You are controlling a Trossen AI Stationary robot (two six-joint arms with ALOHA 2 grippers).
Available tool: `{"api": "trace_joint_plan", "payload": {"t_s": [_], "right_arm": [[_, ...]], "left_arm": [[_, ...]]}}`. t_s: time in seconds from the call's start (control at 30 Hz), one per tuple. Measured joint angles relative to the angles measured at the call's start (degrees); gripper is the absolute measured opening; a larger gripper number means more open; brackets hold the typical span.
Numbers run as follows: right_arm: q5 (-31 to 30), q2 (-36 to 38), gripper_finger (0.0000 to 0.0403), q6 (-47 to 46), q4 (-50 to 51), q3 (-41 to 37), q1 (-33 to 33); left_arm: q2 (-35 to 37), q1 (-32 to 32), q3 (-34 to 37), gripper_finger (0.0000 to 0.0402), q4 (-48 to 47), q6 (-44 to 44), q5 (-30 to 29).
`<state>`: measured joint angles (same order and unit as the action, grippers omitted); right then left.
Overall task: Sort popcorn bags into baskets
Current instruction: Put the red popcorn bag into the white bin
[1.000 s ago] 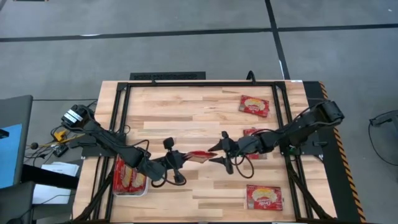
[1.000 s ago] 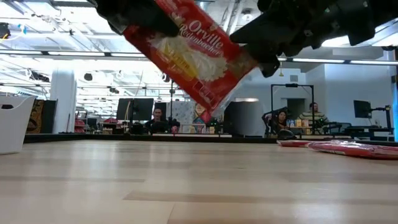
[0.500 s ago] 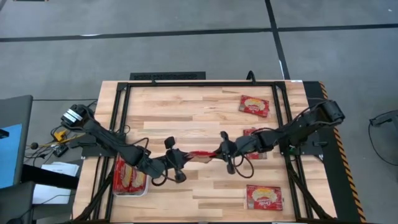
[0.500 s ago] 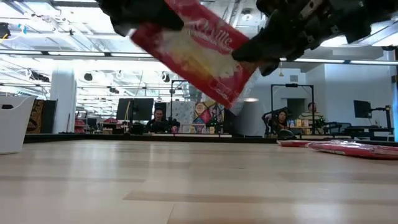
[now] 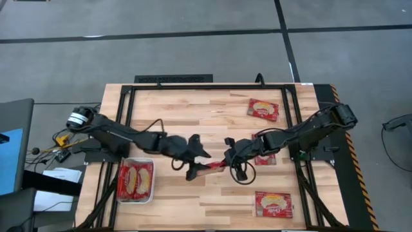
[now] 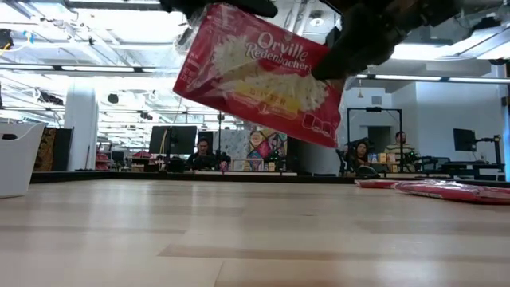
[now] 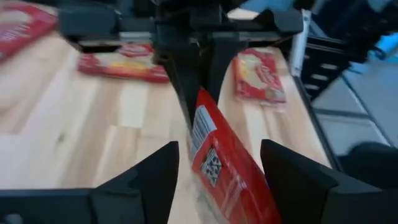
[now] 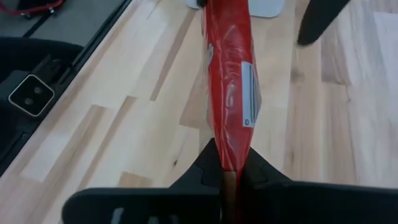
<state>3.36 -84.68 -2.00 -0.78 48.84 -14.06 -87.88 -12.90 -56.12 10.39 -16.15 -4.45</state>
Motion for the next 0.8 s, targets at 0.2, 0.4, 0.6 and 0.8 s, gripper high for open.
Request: {"api": "trace_joint_plan", "payload": {"t_s": [0.2,0.4,0.6,0.8], "right_arm": [[-0.59,0.02,0.0021,-0.78,2.82,1.29,0.35],[-0.87,0.00,0.0017,-0.64,4.09,2.81,0.85],[-0.20,0.00,0.0022,-0.52,5.44,4.71,2.32],[-0.44,-0.04,0.0017,-0.99,6.85,6.02,3.23]], "left_arm": [[-2.66,3.24,-7.08,0.0186,-8.22,-0.71,8.78],[-4.01,5.09,-11.12,0.0122,-17.96,-2.49,11.75],[-4.02,5.57,-11.63,0.0069,-18.59,-4.06,14.73],[-4.00,5.68,-11.63,0.0017,-21.35,-3.88,13.78]]}}
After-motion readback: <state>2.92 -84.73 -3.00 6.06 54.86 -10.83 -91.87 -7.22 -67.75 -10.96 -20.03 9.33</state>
